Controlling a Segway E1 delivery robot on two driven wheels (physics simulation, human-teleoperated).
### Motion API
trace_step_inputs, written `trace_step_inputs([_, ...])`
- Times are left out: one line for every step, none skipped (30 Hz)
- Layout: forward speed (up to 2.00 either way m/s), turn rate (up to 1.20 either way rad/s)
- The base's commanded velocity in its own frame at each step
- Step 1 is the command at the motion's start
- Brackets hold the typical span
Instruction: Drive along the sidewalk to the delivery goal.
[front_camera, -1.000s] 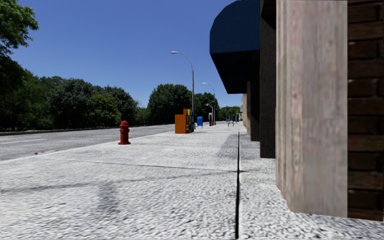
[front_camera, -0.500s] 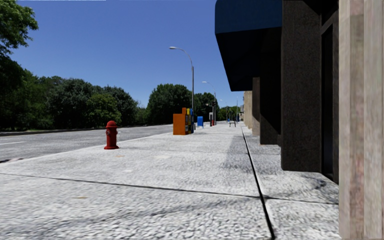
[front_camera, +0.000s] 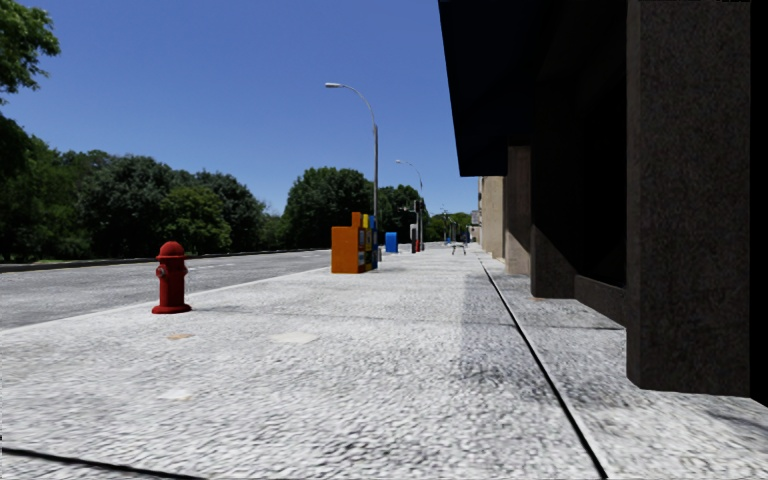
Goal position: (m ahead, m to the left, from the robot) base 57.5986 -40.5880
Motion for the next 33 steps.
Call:
trace_step_inputs([2.00, -0.24])
trace_step_inputs([2.00, -0.24])
trace_step_inputs([2.00, -0.24])
trace_step_inputs([2.00, -0.26])
trace_step_inputs([2.00, -0.26])
trace_step_inputs([2.00, -0.30])
trace_step_inputs([2.00, -0.34])
trace_step_inputs([2.00, -0.39])
trace_step_inputs([2.00, -0.39])
trace_step_inputs([2.00, -0.41])
trace_step_inputs([2.00, -0.41])
trace_step_inputs([2.00, -0.41])
trace_step_inputs([2.00, -0.42])
trace_step_inputs([2.00, -0.42])
trace_step_inputs([2.00, -0.42])
trace_step_inputs([2.00, -0.42])
trace_step_inputs([2.00, -0.42])
trace_step_inputs([2.00, -0.42])
trace_step_inputs([2.00, -0.42])
trace_step_inputs([2.00, -0.42])
trace_step_inputs([2.00, -0.42])
trace_step_inputs([2.00, -0.38])
trace_step_inputs([2.00, -0.38])
trace_step_inputs([2.00, -0.29])
trace_step_inputs([2.00, 0.00])
trace_step_inputs([2.00, 0.00])
trace_step_inputs([2.00, 0.00])
trace_step_inputs([2.00, 0.00])
trace_step_inputs([2.00, 0.00])
trace_step_inputs([2.00, 0.00])
trace_step_inputs([2.00, 0.00])
trace_step_inputs([2.00, 0.00])
trace_step_inputs([2.00, 0.00])
